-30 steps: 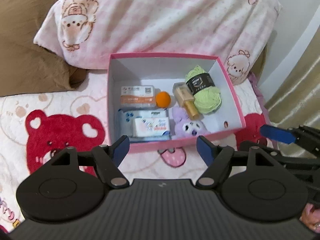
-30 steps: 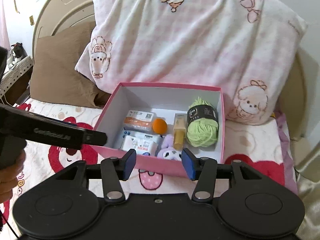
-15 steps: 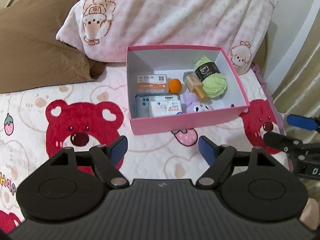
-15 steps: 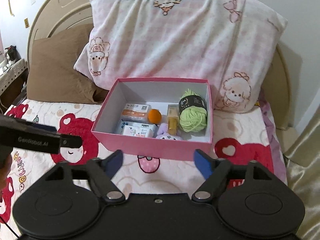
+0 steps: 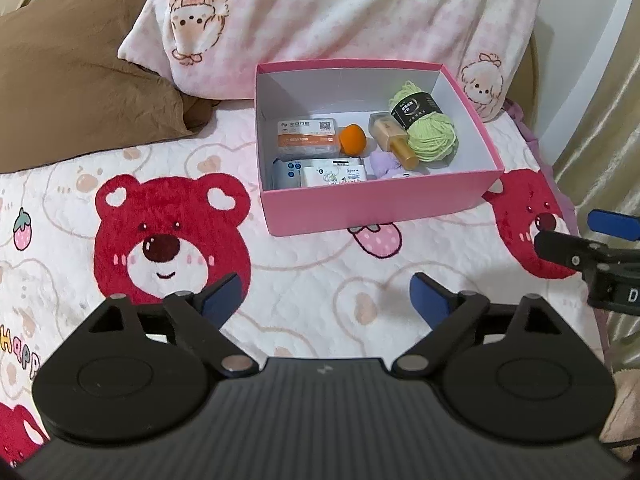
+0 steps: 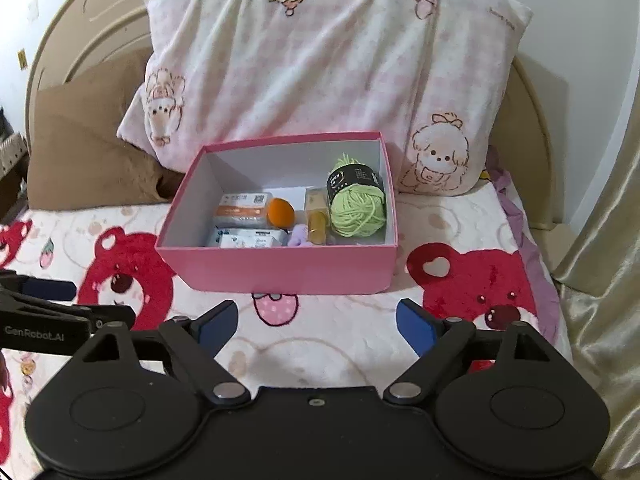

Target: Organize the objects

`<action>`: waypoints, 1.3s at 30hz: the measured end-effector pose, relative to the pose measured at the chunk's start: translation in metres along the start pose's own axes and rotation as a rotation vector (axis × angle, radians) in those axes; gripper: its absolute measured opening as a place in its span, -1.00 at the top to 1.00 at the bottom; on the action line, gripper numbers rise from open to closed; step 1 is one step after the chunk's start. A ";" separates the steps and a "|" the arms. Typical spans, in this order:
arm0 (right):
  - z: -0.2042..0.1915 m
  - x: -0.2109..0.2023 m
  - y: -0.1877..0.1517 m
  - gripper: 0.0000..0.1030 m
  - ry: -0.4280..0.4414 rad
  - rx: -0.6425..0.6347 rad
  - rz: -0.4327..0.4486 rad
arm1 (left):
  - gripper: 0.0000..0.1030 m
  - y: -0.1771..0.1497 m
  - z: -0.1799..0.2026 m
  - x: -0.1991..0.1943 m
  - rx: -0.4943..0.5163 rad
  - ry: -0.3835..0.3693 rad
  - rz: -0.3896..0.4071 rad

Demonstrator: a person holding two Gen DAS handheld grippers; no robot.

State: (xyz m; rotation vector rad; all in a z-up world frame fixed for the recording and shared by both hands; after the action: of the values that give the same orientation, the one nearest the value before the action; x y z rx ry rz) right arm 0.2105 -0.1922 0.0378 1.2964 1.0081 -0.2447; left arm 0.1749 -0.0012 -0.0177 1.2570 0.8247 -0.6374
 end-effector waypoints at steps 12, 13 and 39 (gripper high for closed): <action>-0.003 0.007 -0.016 -0.86 -0.041 -0.015 -0.048 | -1.00 -0.017 0.010 0.013 -0.029 -0.003 -0.053; -0.004 0.007 -0.016 -0.86 -0.044 -0.012 -0.051 | -1.00 -0.018 0.009 0.013 -0.024 0.012 -0.052; 0.014 0.011 -0.028 -0.86 -0.113 0.034 -0.116 | -1.00 -0.016 0.004 -0.003 -0.051 0.036 -0.004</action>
State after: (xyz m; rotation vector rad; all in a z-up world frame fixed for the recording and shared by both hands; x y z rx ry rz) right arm 0.2053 -0.2087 0.0100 1.2427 0.9871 -0.4206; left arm 0.1613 -0.0087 -0.0234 1.2236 0.8683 -0.5953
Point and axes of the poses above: each gripper's, at about its wrist camera, not at the fingertips, and x roughly the way its jaws point, z to its right, y to its top, the point moved 10 cm from there along x, roughly the way its jaws point, and after that the axes turned 1 degree about x, right-handed, at the moved point
